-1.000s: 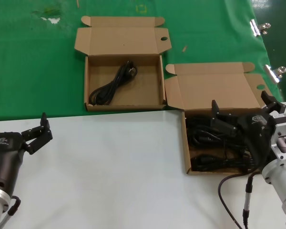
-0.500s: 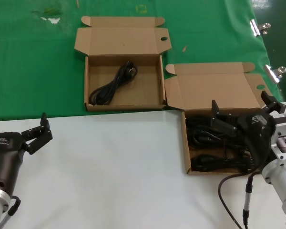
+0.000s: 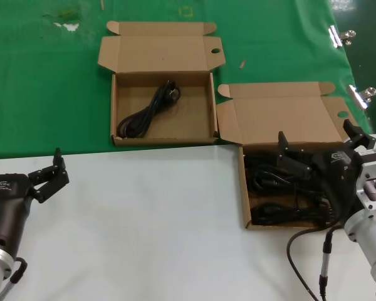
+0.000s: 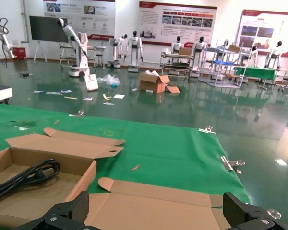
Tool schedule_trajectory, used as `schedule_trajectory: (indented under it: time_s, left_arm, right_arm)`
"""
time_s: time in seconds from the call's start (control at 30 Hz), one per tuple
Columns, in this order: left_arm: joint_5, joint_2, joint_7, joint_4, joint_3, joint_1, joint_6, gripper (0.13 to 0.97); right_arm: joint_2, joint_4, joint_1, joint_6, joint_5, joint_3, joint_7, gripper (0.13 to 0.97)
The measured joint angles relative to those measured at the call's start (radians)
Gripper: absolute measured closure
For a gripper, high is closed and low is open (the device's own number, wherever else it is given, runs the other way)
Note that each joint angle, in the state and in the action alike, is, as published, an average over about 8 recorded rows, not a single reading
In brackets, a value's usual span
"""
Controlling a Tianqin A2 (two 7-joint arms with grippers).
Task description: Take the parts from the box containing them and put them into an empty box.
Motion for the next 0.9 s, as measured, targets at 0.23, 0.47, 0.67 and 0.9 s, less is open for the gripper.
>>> schedule_trajectory:
  time_s: [0.23,0.47,0.67,0.9]
  left_arm:
    - [0.0,0.0,0.0,0.0,0.0,0.0,0.0,0.132]
    - [0.0,0.0,0.0,0.0,0.0,0.0,0.0,0.132]
    - [0.0,0.0,0.0,0.0,0.0,0.0,0.0,0.132]
    - [0.0,0.0,0.0,0.0,0.0,0.0,0.0,0.132]
  right_arm:
    - [0.0,0.0,0.0,0.0,0.0,0.0,0.0,0.129]
    - [0.0,0.0,0.0,0.0,0.0,0.0,0.0,0.129]
    - [0.0,0.0,0.0,0.0,0.0,0.0,0.0,0.129]
    - [0.0,0.0,0.0,0.0,0.0,0.0,0.0,0.129]
